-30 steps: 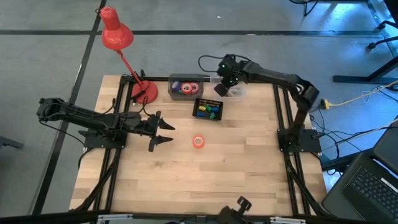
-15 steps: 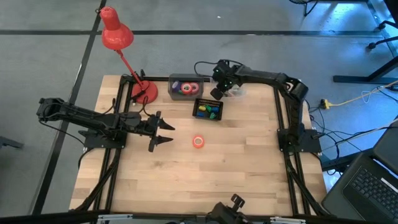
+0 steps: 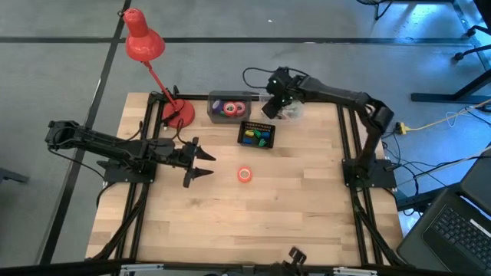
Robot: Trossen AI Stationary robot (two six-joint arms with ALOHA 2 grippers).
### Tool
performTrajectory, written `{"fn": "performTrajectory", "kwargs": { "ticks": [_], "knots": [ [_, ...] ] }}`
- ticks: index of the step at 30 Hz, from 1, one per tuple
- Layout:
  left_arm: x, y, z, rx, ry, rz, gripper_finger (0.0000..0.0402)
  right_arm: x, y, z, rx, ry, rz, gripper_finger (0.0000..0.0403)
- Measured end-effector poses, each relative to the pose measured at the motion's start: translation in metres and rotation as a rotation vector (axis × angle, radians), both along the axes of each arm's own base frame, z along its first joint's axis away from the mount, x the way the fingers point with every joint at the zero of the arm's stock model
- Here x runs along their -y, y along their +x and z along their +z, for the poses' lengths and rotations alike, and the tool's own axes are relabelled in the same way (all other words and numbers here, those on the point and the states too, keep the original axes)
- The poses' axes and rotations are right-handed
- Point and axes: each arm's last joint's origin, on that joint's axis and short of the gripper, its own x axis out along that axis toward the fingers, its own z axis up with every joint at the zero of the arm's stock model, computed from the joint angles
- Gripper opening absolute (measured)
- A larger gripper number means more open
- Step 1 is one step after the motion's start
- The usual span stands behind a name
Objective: Pick and place Stapler, Stapler remover, tape
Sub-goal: Put the orange tape into the black transparent bin
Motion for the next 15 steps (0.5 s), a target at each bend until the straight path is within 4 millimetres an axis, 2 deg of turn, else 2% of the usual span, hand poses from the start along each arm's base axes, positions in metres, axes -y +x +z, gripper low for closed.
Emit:
{"fn": "performTrajectory", "kwargs": {
  "ticks": [3, 5, 8, 11, 13, 15],
  "knots": [
    [0.000, 0.000, -0.001, -0.010, 0.014, 0.009, 0.0239, -0.028, 0.003, 0.027, 0.061, -0.026, 0.060, 0.0087],
    [-0.001, 0.000, -0.001, -0.009, 0.030, 0.035, 0.0239, -0.054, 0.005, 0.042, 0.100, -0.058, 0.149, 0.0088],
    [-0.003, 0.000, -0.001, -0.008, 0.058, 0.094, 0.0239, -0.094, 0.002, 0.063, 0.259, -0.120, 0.288, 0.0088],
    [-0.004, 0.000, -0.001, -0.008, 0.065, 0.126, 0.0239, -0.134, -0.015, 0.075, 0.501, -0.099, 0.475, 0.0088],
    [-0.004, 0.001, -0.003, -0.018, 0.070, 0.114, 0.0239, -0.159, -0.035, 0.078, 0.674, -0.048, 0.611, 0.0088],
    [-0.005, 0.003, -0.006, -0.039, 0.095, 0.097, 0.0239, -0.179, -0.058, 0.077, 0.773, -0.013, 0.694, 0.0088]
  ]
}}
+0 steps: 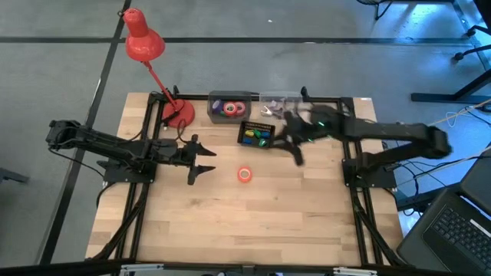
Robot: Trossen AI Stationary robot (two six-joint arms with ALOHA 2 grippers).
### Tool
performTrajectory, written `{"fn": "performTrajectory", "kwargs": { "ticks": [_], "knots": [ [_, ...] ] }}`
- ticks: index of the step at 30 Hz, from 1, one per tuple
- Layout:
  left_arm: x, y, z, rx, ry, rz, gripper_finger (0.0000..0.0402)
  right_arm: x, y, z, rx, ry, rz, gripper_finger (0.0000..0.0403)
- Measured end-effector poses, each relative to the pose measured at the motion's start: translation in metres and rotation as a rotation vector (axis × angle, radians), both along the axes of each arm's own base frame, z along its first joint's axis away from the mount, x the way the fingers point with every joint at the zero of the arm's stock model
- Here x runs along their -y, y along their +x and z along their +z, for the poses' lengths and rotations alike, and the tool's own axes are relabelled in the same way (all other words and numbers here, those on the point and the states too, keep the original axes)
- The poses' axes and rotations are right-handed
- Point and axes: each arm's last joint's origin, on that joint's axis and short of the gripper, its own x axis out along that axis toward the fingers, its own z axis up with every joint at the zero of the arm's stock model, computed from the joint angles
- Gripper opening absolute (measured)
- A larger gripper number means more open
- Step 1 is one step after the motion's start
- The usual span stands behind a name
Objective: Pick and place Stapler, Stapler remover, tape
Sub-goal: Put the orange tape into the black transparent bin
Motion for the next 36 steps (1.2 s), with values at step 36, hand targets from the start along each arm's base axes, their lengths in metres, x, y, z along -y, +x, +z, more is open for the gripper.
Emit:
{"fn": "performTrajectory", "kwargs": {
  "ticks": [36],
  "knots": [
    [-0.036, 0.132, -0.037, -0.470, 0.017, -0.030, 0.0239, -0.041, -0.083, -0.052, 0.018, -0.013, -0.011, 0.0088]
  ]
}}
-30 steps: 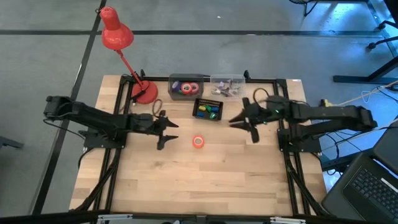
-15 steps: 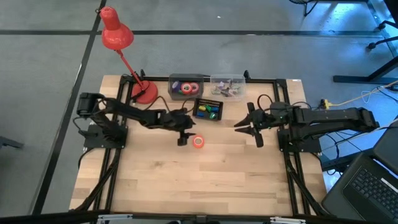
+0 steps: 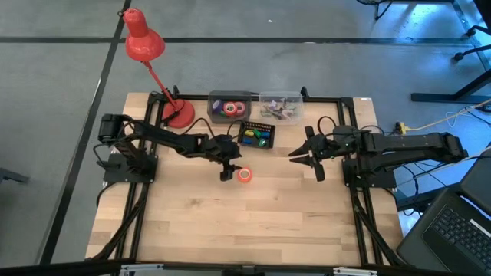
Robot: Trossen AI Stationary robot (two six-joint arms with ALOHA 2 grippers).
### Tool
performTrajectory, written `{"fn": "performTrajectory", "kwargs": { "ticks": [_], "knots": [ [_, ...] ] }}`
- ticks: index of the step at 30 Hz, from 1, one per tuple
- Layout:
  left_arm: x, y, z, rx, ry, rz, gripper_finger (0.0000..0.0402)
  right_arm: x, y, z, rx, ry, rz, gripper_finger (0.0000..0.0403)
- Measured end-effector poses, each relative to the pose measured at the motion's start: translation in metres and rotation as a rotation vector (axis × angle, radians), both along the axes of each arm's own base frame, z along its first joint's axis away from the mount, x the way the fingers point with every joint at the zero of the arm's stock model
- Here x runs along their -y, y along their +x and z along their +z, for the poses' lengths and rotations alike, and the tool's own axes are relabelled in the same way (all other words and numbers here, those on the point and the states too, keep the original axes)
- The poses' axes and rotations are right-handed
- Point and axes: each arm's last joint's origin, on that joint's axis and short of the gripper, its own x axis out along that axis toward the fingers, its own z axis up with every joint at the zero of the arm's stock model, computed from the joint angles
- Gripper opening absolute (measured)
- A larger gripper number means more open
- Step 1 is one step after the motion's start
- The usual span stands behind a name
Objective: Pick and place Stapler, Stapler remover, tape
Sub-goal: Put the orange tape into the black transparent bin
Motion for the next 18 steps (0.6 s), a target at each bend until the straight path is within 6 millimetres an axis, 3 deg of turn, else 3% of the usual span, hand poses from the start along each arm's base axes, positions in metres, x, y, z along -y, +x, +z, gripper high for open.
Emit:
{"fn": "performTrajectory", "kwargs": {
  "ticks": [9, 18],
  "knots": [
    [-0.010, 0.010, -0.034, -0.057, -0.117, -0.025, 0.0239, 0.000, 0.000, 0.000, -0.002, -0.001, 0.000, 0.0088],
    [-0.011, 0.020, -0.038, -0.059, -0.211, -0.006, 0.0239, 0.000, 0.000, 0.000, -0.001, -0.001, 0.000, 0.0088]
  ]
}}
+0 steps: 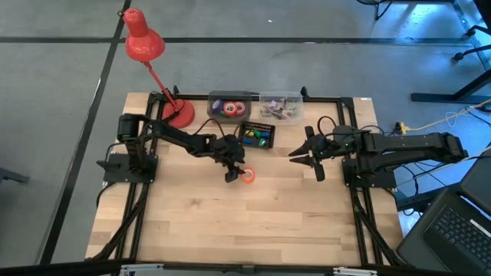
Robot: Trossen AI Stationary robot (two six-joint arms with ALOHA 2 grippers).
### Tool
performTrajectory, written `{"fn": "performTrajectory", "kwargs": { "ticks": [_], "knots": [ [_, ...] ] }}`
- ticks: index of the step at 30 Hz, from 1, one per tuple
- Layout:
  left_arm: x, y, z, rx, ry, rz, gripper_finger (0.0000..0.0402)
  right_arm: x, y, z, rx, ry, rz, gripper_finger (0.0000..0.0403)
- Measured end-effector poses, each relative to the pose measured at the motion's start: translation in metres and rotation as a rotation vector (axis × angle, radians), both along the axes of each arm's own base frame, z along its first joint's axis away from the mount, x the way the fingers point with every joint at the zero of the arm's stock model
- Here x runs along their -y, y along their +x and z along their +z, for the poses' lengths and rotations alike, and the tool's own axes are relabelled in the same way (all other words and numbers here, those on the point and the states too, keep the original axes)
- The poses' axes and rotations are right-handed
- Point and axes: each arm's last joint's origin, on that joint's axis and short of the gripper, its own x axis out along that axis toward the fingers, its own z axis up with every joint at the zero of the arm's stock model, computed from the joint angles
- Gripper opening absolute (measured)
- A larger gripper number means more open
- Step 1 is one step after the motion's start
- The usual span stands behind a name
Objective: Pick and place Stapler, Stapler remover, tape
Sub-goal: Put the orange tape into the black transparent bin
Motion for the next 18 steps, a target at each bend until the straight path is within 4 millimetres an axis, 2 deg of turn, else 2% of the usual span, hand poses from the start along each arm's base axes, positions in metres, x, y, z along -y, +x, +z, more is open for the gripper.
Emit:
{"fn": "performTrajectory", "kwargs": {
  "ticks": [6, 14, 18],
  "knots": [
    [-0.0010, -0.0013, -0.0013, -0.033, -0.177, 0.112, 0.0239, 0.0000, 0.0000, 0.0001, 0.001, 0.000, 0.000, 0.0088],
    [-0.0030, 0.0008, 0.0004, -0.019, -0.235, 0.255, 0.0239, 0.0001, 0.0000, 0.0001, 0.001, 0.001, -0.001, 0.0088],
    [-0.0021, -0.0005, -0.0010, -0.039, -0.229, 0.256, 0.0239, 0.0001, 0.0000, 0.0001, 0.001, 0.001, -0.001, 0.0088]
  ]
}}
